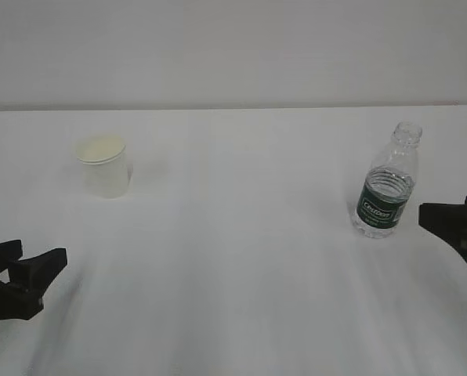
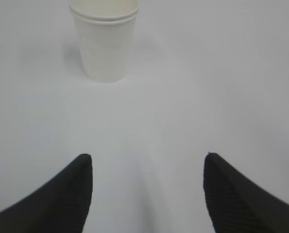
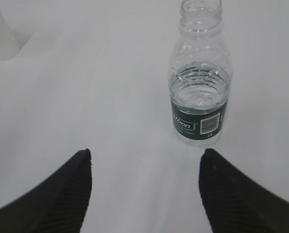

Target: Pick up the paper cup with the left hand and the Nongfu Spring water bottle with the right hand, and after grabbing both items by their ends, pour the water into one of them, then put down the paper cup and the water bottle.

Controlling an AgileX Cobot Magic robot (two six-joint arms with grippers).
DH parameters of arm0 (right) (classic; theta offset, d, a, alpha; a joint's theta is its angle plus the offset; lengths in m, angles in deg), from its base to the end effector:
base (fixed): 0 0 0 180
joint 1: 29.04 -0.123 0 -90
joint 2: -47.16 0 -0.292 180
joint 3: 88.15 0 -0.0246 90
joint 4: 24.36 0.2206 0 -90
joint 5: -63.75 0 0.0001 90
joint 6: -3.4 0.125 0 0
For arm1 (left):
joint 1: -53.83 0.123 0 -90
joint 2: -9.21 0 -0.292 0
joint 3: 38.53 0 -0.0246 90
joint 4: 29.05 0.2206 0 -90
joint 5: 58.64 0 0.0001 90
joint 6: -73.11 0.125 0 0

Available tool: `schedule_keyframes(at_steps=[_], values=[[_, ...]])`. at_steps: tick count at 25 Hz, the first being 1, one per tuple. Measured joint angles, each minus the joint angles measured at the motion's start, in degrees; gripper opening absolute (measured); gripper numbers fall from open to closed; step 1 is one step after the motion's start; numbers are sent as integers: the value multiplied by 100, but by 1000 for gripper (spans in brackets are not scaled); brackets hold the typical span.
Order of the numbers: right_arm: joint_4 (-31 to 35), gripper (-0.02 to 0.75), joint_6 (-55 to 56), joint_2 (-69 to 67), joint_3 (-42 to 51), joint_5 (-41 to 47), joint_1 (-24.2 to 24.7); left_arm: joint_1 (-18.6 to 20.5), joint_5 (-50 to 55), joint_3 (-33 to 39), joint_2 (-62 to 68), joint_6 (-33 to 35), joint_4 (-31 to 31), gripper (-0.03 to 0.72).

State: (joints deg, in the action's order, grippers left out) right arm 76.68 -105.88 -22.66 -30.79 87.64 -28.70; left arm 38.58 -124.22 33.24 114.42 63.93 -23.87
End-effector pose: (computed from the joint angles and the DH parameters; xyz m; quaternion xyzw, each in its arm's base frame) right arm 0.1871 0.0487 0.2221 -0.1493 0.8503 0.1462 0.4829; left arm 0.2179 -0.0701 0.1400 0.0823 0.8221 -0.1420 0.5452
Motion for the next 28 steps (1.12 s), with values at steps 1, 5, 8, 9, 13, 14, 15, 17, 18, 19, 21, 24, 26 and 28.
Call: schedule_keyframes(at_steps=[1, 5, 8, 9, 13, 14, 15, 17, 18, 19, 21, 24, 26, 28], values=[[-50, 519, 11, 0, -23, 0, 0, 0, 0, 0, 0, 0, 0, 515], [-662, 519, 462, 0, -173, 14, 0, 0, 0, 0, 0, 9, 5, 515], [-1093, 519, 877, 0, -256, 16, 0, 0, 0, 0, 0, 9, 18, 515], [-1216, 519, 988, 0, -266, 27, 0, 0, 0, 0, 0, 9, 18, 515], [-1812, 519, 1600, 0, -360, 39, 0, 0, 0, 0, 0, 9, 48, 515], [-2027, 519, 1783, 0, -388, 39, 0, 0, 0, 0, 0, 9, 48, 515], [-2251, 519, 2013, 0, -431, 39, 0, 0, 0, 0, 0, 9, 51, 515], [-2648, 519, 2473, 0, -500, 39, 0, 0, 0, 0, 0, 9, 61, 515], [-2859, 519, 2662, 0, -525, 39, 0, 0, 0, 0, 0, 9, 61, 515], [-3082, 519, 2908, 0, -553, 39, 0, 0, 0, 0, 0, 9, 61, 515], [-3462, 519, 3342, 0, -591, 16, 0, 0, 0, 0, 0, 9, 63, 515], [-3998, 519, 4014, 0, -605, -93, 0, 0, 0, 0, 0, 9, 63, 515], [-4496, 519, 4574, 0, -614, -250, 0, 0, 0, 0, 0, 9, 63, 515], [-5010, 519, 5208, 0, -618, -395, 0, 0, 0, 0, 0, 9, 74, 515]])
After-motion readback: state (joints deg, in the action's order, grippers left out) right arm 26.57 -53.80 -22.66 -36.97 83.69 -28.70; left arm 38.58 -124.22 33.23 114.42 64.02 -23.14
